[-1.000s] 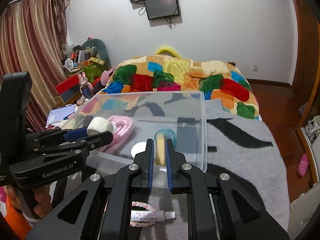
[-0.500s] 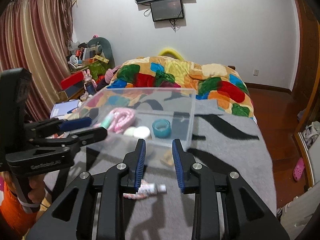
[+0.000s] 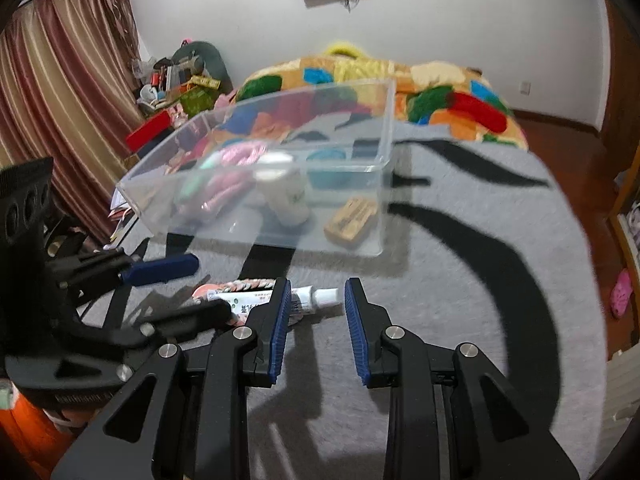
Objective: Organize objects
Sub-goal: 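Grasp the braided rope toy with the left gripper while the right gripper grasps the toothpaste tube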
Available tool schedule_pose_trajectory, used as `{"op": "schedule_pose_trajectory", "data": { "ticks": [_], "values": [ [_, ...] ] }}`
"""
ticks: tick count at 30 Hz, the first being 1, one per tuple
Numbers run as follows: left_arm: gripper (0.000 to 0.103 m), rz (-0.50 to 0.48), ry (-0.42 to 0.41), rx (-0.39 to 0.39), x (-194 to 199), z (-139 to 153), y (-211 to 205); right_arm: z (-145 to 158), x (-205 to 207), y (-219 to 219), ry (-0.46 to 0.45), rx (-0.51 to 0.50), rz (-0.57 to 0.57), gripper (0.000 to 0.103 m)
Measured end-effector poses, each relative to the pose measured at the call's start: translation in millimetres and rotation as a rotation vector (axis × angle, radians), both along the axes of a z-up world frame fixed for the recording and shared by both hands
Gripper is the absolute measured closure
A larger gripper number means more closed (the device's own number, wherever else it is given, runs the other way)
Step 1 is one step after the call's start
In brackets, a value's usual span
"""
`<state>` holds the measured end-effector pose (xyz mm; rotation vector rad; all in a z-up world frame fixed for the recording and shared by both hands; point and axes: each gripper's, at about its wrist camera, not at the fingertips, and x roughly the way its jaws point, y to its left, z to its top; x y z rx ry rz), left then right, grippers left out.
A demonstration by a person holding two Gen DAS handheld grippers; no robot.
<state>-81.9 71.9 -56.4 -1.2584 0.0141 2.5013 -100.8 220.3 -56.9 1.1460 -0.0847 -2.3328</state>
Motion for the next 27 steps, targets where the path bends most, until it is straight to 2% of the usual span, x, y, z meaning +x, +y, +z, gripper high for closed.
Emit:
{"op": "schedule_pose_trajectory", "data": {
  "ticks": [2, 4, 6, 10, 12, 14, 16, 21, 27],
  "values": [
    [0.056, -0.003, 0.013, -0.005, 3, -3, 2, -1, 1, -2, -0.002, -0.007, 0.002, 0.070],
    [0.066, -0.014, 0.018, 0.006, 5, -3, 3, -1, 2, -4, 0.002, -0.009, 0.002, 0.070],
    [0.067, -0.013, 0.027, 0.000, 6, -4, 4, -2, 3, -6, -0.001, -0.019, 0.015, 0.067],
    [0.082, -0.025, 0.044, 0.016, 11, -4, 4, 2, 4, -6, 0.027, 0.013, 0.001, 0.067],
    [0.082, -0.027, 0.054, 0.017, 13, -3, 5, 5, 4, -7, 0.047, 0.032, -0.008, 0.065],
    [0.082, -0.032, 0.061, 0.025, 16, -2, 5, 10, 7, -11, 0.077, 0.042, -0.009, 0.055],
    [0.082, -0.034, 0.064, 0.032, 17, -1, 5, 15, 10, -19, 0.102, 0.055, 0.006, 0.051],
    [0.087, -0.056, 0.081, 0.044, 26, 6, 3, 10, 10, -33, 0.106, 0.094, 0.028, 0.051],
    [0.088, -0.036, 0.080, 0.044, 34, 5, -7, -2, 10, -16, 0.077, 0.111, 0.000, 0.051]
  ]
}}
